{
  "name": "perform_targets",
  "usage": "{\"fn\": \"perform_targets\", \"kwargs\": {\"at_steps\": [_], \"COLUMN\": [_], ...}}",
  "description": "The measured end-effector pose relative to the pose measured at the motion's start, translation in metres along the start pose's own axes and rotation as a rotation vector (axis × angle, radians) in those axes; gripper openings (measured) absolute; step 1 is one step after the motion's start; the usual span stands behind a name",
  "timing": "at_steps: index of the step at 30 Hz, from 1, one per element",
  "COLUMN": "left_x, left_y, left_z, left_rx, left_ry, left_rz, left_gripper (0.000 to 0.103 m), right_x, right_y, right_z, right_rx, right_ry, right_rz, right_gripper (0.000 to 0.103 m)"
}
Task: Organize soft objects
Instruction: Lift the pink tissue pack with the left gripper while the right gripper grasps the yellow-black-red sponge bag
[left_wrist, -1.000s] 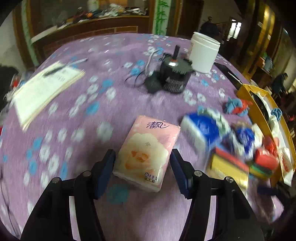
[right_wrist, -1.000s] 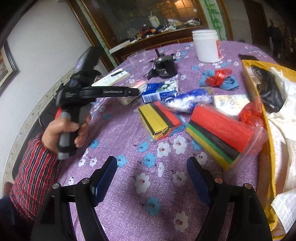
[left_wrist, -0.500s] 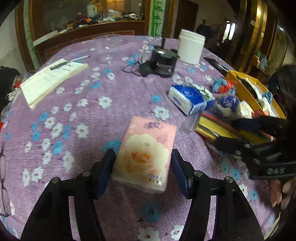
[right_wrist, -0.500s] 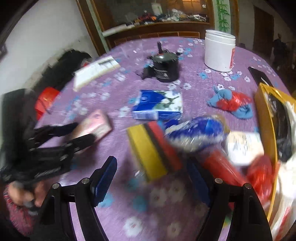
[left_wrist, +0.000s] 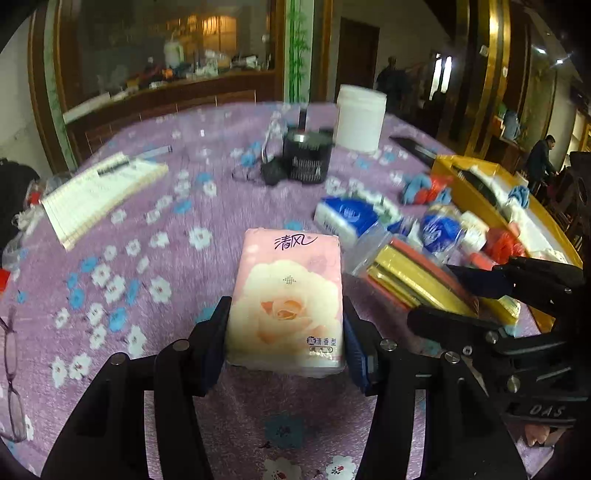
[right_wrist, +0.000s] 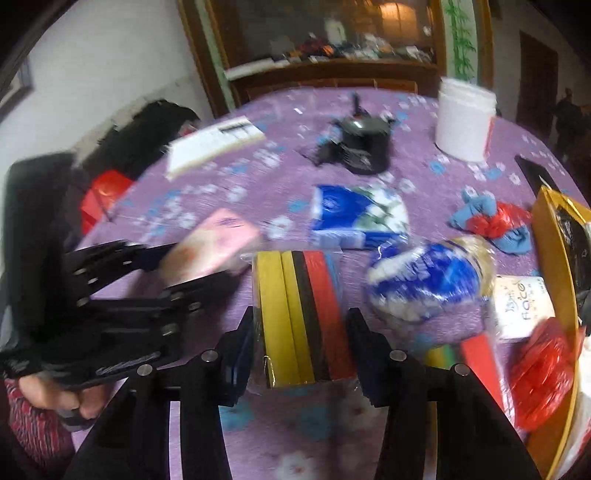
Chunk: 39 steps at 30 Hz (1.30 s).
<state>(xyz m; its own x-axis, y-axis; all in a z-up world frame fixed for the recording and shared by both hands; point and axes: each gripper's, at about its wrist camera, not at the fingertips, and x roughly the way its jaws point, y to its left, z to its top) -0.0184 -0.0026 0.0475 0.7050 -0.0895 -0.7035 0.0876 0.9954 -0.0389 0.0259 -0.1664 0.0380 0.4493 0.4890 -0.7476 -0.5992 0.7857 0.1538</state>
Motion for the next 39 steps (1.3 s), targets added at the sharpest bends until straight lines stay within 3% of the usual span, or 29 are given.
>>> {"fn": "perform_targets", "kwargs": {"at_steps": [7, 13, 39], "left_x": [-0.023, -0.029, -0.033], "left_y": [0.003, 0.002, 0.0], "left_z": [0.005, 0.006, 0.005], "left_rx": [-0.006, 0.001, 0.006], "left_ry": [-0.122, -0.163, -0.188], "left_rz": [-0.005, 0.005, -0.011], "left_gripper": [0.053, 0.053, 0.053], "right_x": [-0.023, -0.037, -0.053], "right_y": [-0.011, -0.018, -0.033], "right_z": [0.003, 0.006, 0.005], "right_rx": [0.05, 0.09, 0.167], "right_ry": [-0.151, -0.22, -0.289], "right_rz": [-0.022, -0.034, -0.011], "right_gripper": [0.048, 0.048, 0.048]}}
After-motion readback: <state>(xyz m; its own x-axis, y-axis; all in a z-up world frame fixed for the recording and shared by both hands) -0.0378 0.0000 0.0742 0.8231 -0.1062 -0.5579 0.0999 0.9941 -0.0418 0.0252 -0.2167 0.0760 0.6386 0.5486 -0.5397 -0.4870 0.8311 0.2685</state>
